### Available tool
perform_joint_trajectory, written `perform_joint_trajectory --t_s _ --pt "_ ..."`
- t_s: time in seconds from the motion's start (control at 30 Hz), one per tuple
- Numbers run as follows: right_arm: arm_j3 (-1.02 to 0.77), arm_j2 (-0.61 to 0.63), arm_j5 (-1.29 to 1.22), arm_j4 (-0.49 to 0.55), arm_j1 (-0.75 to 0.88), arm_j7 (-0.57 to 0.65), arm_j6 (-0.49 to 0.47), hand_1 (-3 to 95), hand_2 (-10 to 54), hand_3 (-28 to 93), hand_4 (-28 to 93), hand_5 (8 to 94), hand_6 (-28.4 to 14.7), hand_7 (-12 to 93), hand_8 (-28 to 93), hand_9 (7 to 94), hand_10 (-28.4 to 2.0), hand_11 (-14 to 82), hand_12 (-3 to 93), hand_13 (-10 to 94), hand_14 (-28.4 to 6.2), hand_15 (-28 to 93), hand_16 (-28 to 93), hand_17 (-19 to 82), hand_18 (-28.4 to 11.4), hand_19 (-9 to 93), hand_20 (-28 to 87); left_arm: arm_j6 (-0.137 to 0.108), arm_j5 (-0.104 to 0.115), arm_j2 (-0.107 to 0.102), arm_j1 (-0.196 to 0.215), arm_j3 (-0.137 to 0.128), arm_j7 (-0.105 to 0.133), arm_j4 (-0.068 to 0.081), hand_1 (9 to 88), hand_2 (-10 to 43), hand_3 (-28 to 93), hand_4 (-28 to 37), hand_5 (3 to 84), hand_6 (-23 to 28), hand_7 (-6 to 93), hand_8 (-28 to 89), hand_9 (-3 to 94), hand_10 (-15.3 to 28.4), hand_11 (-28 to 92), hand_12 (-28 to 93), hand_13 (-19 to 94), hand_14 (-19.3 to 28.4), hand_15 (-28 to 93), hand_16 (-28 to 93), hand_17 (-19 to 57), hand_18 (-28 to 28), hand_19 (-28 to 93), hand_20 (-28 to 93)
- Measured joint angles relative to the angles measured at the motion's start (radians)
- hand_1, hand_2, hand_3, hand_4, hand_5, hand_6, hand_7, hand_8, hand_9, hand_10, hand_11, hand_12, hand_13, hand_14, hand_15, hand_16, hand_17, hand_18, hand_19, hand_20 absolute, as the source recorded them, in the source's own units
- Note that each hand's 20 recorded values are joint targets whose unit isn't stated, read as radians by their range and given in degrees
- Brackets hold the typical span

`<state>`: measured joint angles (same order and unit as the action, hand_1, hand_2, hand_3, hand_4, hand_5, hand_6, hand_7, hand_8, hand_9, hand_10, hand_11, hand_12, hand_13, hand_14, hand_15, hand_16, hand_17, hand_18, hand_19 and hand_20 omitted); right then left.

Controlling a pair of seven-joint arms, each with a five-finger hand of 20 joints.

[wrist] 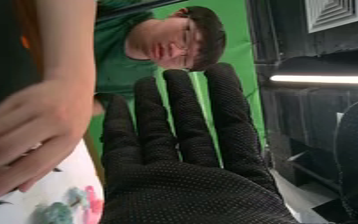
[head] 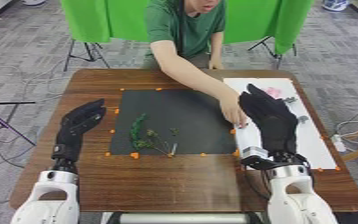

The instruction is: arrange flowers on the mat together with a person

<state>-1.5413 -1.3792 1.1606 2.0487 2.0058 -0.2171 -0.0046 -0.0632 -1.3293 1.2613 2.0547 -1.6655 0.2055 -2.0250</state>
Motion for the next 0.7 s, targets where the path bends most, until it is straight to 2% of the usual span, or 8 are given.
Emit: perform_joint_trajectory --t_s 0.1,0.27,0.53,0.7 --pt "0.005 -0.005 0.000 0.004 0.014 0.006 0.000 3.5 6.9 75 -17 46.1 -1.3 12 -8 44.4 -15.0 5.3 14.3 31 -13.5 9 17 17 -14.7 2 24 0.003 0.001 -0.006 -0.001 0.006 -0.002 0.005 31.6 -6.8 65 -12.6 44.9 5.3 14.6 -7 44.3 13.1 20 14 34 18.2 18 2 3.0 13.0 11 17" --pt "0.005 -0.006 0.003 0.008 0.032 0.013 -0.001 3.5 7.0 75 -17 46.1 -1.3 12 -8 44.4 -15.1 5.3 14.3 32 -13.7 10 17 17 -14.6 2 24 0.002 0.007 -0.005 0.001 0.015 -0.003 0.003 31.6 -6.7 65 -12.6 45.0 5.2 14.7 -7 44.3 13.2 20 14 34 18.2 18 2 3.0 13.0 11 17" --pt "-0.027 -0.012 -0.009 0.015 0.054 0.022 -0.003 3.6 7.1 75 -17 46.5 -1.5 12 -8 44.6 -15.2 5.3 14.4 32 -14.0 10 17 17 -14.6 2 24 0.003 -0.011 0.030 0.004 0.037 -0.001 0.002 31.5 -6.7 65 -12.7 45.2 5.1 15.1 -7 44.6 13.2 20 14 35 18.1 18 1 3.0 13.0 12 17" --pt "-0.041 -0.014 -0.026 0.010 0.043 0.021 -0.002 3.7 7.3 75 -17 46.5 -1.5 12 -8 44.8 -15.2 5.3 14.4 32 -14.3 10 18 17 -14.6 2 24 0.003 -0.020 0.036 -0.002 0.048 0.003 0.004 31.6 -6.7 65 -12.8 45.2 5.2 14.9 -7 44.6 13.2 20 14 35 18.2 18 1 3.1 13.0 12 17"
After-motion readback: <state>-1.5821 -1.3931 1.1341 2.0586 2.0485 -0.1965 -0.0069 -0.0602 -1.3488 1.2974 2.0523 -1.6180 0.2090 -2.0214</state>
